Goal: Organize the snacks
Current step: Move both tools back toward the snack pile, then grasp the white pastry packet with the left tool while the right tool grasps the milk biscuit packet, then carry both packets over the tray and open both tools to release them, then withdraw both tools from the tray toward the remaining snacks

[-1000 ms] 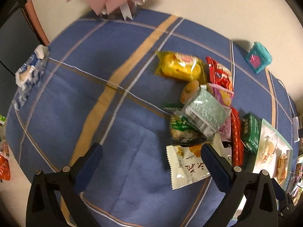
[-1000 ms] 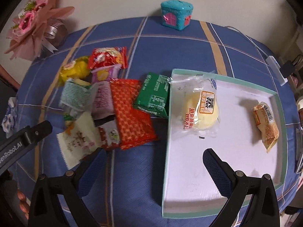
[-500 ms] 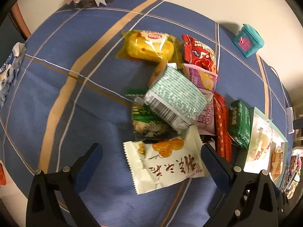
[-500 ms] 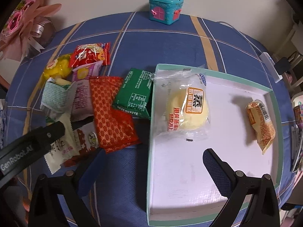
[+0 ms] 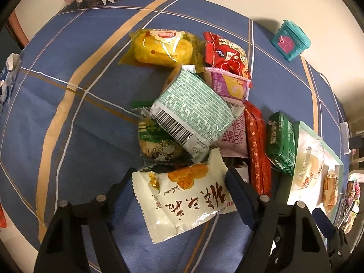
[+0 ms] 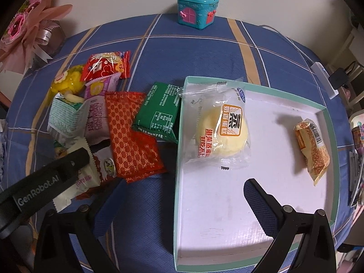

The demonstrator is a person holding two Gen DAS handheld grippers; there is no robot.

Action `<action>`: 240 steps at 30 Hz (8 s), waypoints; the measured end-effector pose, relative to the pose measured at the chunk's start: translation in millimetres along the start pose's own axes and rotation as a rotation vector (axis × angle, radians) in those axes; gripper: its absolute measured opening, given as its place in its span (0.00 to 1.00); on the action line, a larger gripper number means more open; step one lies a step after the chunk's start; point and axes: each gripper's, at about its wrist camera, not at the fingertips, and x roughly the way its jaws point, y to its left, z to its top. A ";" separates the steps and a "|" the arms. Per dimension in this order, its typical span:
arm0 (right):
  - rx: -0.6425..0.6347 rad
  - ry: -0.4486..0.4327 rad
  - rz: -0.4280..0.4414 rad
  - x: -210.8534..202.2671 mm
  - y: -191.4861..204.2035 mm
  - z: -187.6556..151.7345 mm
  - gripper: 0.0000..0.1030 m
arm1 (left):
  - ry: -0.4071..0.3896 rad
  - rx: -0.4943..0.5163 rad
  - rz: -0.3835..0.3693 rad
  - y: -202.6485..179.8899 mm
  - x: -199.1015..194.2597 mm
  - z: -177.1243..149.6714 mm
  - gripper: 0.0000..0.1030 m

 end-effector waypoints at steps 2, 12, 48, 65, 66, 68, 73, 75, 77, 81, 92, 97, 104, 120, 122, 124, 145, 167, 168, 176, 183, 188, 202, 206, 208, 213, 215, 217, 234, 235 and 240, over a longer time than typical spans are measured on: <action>0.001 0.002 -0.001 0.2 -0.1 -0.6 1.00 | -0.005 0.001 -0.002 -2.8 0.4 -1.4 0.74; 0.006 0.004 -0.002 0.1 -1.0 0.0 1.00 | -0.020 0.004 -0.016 -6.2 -5.4 -3.6 0.59; -0.163 -0.028 0.230 -10.9 85.4 9.2 0.76 | -0.004 -0.241 0.091 156.8 -14.7 8.6 0.68; -0.195 -0.007 0.193 16.8 100.0 14.5 0.75 | 0.076 -0.202 -0.007 167.6 3.3 10.6 0.79; -0.207 -0.009 0.186 16.8 102.8 13.9 0.75 | 0.078 -0.196 -0.004 169.3 4.3 11.4 0.79; -0.226 -0.013 0.179 17.0 107.9 13.5 0.75 | 0.086 -0.191 0.007 153.5 10.9 10.3 0.79; -0.250 -0.004 0.191 15.6 115.7 4.6 0.75 | 0.096 -0.184 0.020 136.0 14.2 5.8 0.81; -0.253 -0.006 0.188 16.9 117.7 4.4 0.76 | 0.096 -0.179 0.020 137.6 13.1 4.3 0.82; -0.236 -0.006 0.196 16.7 114.4 6.0 0.76 | 0.094 -0.183 0.017 128.8 12.6 3.7 0.83; -0.237 -0.007 0.185 19.5 113.7 8.5 0.76 | 0.096 -0.180 0.013 128.4 14.2 5.0 0.87; -0.296 -0.038 0.104 30.8 124.0 -1.1 0.77 | 0.090 -0.125 0.093 84.9 33.1 -9.2 0.88; -0.310 -0.052 0.078 34.5 128.2 -6.7 0.70 | 0.084 -0.113 0.115 71.1 35.6 -13.0 0.85; -0.302 -0.066 0.094 32.4 126.6 -10.5 0.63 | 0.057 -0.103 0.126 77.5 10.6 -11.2 0.61; -0.207 -0.070 0.182 -10.3 102.2 2.6 0.60 | -0.024 -0.133 0.047 79.8 -39.2 -0.9 0.55; -0.199 -0.070 0.191 -16.1 99.3 1.9 0.60 | -0.037 -0.135 0.042 84.1 -56.6 2.2 0.55; -0.190 -0.063 0.202 -21.6 95.5 2.7 0.60 | -0.056 -0.134 0.039 84.2 -68.7 3.7 0.55; -0.141 -0.067 0.177 -57.9 50.3 5.1 0.59 | -0.112 -0.094 0.026 44.1 -72.8 -1.8 0.55; 0.242 -0.054 -0.080 -58.6 -150.0 -1.6 0.59 | -0.046 0.379 -0.088 -155.9 -62.3 -68.4 0.56; 0.247 -0.052 -0.082 -58.8 -154.6 -2.7 0.59 | -0.035 0.396 -0.090 -162.6 -59.3 -72.5 0.56; 0.279 -0.017 -0.077 -48.6 -174.8 -10.8 0.59 | 0.018 0.451 -0.059 -183.1 -37.7 -88.7 0.56; 0.276 -0.007 -0.052 -44.5 -171.8 -11.3 0.61 | 0.024 0.443 -0.051 -181.7 -35.9 -87.8 0.72; 0.264 -0.016 -0.058 -47.5 -168.7 -10.1 0.62 | 0.016 0.422 -0.061 -175.1 -39.7 -81.9 0.72; 0.156 -0.040 -0.022 -49.6 -123.5 -4.5 0.86 | -0.084 0.133 0.048 -78.0 -56.0 -28.9 0.87; 0.135 -0.055 -0.011 -52.2 -109.2 -2.5 0.86 | -0.097 0.094 0.081 -54.9 -60.0 -23.9 0.88; 0.131 -0.063 -0.006 -53.1 -103.3 -2.3 0.92 | -0.107 0.080 0.100 -46.6 -61.8 -22.1 0.94; 0.104 -0.086 -0.001 -56.5 -86.7 1.0 1.00 | -0.133 0.035 0.107 -29.7 -66.9 -17.2 0.98; 0.100 -0.092 0.005 -56.5 -80.2 2.3 1.00 | -0.142 0.020 0.109 -22.4 -68.3 -15.2 0.98; 0.094 -0.094 0.007 -55.7 -74.1 3.6 1.00 | -0.148 0.007 0.110 -16.1 -68.2 -12.0 0.98; -0.016 -0.096 0.106 -40.9 0.9 8.3 1.00 | -0.176 -0.083 0.075 33.9 -67.2 6.1 0.98; -0.023 -0.095 0.109 -39.3 6.2 8.6 1.00 | -0.172 -0.089 0.074 36.0 -65.8 7.1 0.98; -0.059 -0.093 0.138 -31.4 31.8 8.2 1.00 | -0.121 -0.095 0.092 44.7 -49.8 12.5 0.98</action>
